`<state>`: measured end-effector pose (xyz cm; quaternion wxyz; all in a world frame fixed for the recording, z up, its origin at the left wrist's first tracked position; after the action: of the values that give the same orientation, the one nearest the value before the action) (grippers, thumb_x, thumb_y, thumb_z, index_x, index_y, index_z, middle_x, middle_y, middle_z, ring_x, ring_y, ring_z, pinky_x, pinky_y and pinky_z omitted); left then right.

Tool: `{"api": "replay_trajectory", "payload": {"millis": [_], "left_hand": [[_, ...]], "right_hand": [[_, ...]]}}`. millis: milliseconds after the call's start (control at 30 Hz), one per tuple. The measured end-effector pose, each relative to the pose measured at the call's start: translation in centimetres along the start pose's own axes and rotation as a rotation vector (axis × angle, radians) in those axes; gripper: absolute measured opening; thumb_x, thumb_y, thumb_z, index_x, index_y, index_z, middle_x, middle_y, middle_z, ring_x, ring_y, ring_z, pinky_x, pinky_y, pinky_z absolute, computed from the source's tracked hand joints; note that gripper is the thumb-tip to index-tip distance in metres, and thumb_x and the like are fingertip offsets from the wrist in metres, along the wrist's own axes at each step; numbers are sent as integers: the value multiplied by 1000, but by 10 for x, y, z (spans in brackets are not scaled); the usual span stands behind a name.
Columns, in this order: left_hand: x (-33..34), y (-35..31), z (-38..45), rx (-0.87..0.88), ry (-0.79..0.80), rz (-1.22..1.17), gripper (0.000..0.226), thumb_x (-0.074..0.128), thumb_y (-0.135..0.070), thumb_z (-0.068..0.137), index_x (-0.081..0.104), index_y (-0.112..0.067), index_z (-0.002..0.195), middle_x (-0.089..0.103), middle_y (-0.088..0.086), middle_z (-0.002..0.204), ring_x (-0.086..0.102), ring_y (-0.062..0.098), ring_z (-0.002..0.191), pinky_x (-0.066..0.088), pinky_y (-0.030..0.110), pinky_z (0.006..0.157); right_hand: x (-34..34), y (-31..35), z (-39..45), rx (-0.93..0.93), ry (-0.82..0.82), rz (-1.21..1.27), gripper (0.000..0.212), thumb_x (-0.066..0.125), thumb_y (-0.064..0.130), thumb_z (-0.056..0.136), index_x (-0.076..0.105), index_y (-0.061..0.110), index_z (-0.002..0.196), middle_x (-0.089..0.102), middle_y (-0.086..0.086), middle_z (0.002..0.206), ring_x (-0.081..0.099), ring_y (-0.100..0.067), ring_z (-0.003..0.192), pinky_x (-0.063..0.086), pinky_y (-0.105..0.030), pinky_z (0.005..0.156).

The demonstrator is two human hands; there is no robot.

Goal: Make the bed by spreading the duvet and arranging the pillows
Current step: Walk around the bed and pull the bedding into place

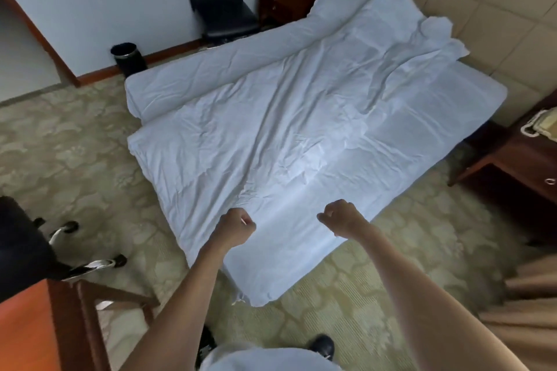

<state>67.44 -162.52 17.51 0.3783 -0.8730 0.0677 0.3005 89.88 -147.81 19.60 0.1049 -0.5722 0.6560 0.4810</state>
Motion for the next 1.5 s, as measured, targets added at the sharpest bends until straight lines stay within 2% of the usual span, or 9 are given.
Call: {"api": "replay_trajectory", "payload": {"millis": [67, 200, 300, 533, 833, 967, 1133, 1300, 1500], "left_hand": [[29, -37, -5, 22, -7, 19, 11, 59, -25, 79, 53, -20, 72, 67, 6, 82, 68, 25, 76, 50, 28, 67], [83, -92, -17, 60, 56, 84, 22, 58, -14, 78, 45, -17, 61, 55, 4, 60, 63, 24, 59, 41, 25, 59], [102, -121, -13, 96, 72, 129, 21, 58, -12, 77, 46, -17, 61, 53, 3, 59, 61, 22, 56, 39, 23, 56], [147, -200, 21, 125, 112, 120, 21, 58, -14, 76, 43, -18, 63, 50, 0, 69, 60, 24, 66, 37, 25, 61], [227, -315, 117, 192, 228, 46, 16, 59, -16, 80, 47, -16, 68, 57, 3, 70, 63, 20, 65, 39, 20, 53], [237, -369, 166, 214, 214, 27, 12, 59, -18, 82, 52, -14, 73, 61, 4, 66, 62, 17, 61, 39, 19, 50], [223, -412, 227, 192, 182, -7, 11, 60, -17, 80, 53, -16, 72, 63, 5, 63, 62, 18, 59, 44, 21, 55], [199, -405, 262, 121, 102, -42, 17, 64, -15, 78, 51, -17, 66, 61, 3, 59, 63, 20, 58, 46, 23, 60], [164, -375, 292, -35, -58, -107, 18, 64, -13, 78, 51, -16, 65, 62, 5, 65, 65, 23, 61, 51, 27, 62]], "right_hand": [[-34, -37, -7, 12, -42, -63, 28, 56, 20, 85, 45, 18, 59, 48, 1, 68, 46, -14, 56, 36, -23, 52], [-86, -105, -17, 49, -59, -147, 35, 52, 1, 81, 33, 19, 58, 37, 3, 63, 35, -12, 53, 27, -23, 47], [-120, -125, -14, 24, -124, -128, 38, 48, -5, 81, 29, 19, 58, 34, 3, 62, 31, -12, 52, 24, -22, 45], [-182, -172, 2, 30, -176, -81, 30, 45, -2, 78, 32, 18, 60, 38, 2, 64, 33, -12, 54, 26, -24, 48], [-284, -243, 85, 153, -208, -148, 29, 46, 3, 80, 31, 19, 62, 38, 2, 63, 38, -16, 59, 30, -28, 53], [-338, -241, 147, 144, -190, -196, 24, 49, 7, 82, 37, 18, 65, 45, 1, 67, 41, -16, 60, 35, -29, 56], [-391, -216, 225, 90, -164, -211, 22, 55, 13, 88, 42, 18, 70, 49, 0, 69, 43, -15, 57, 35, -25, 52], [-390, -195, 293, 28, -46, -264, 14, 56, 15, 87, 48, 14, 75, 52, -1, 71, 45, -15, 59, 37, -26, 56], [-374, -147, 377, -108, 76, -267, 18, 57, 16, 82, 46, 17, 68, 52, -1, 71, 47, -19, 65, 38, -29, 60]]}}
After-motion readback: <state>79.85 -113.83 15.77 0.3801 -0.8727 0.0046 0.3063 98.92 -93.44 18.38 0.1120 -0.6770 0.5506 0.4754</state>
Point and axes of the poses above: each hand's wrist, its own z-axis towards the middle knuckle, its own x-axis out of the palm, y = z × x, the point moved 3 cm from there along z, towards the middle knuckle
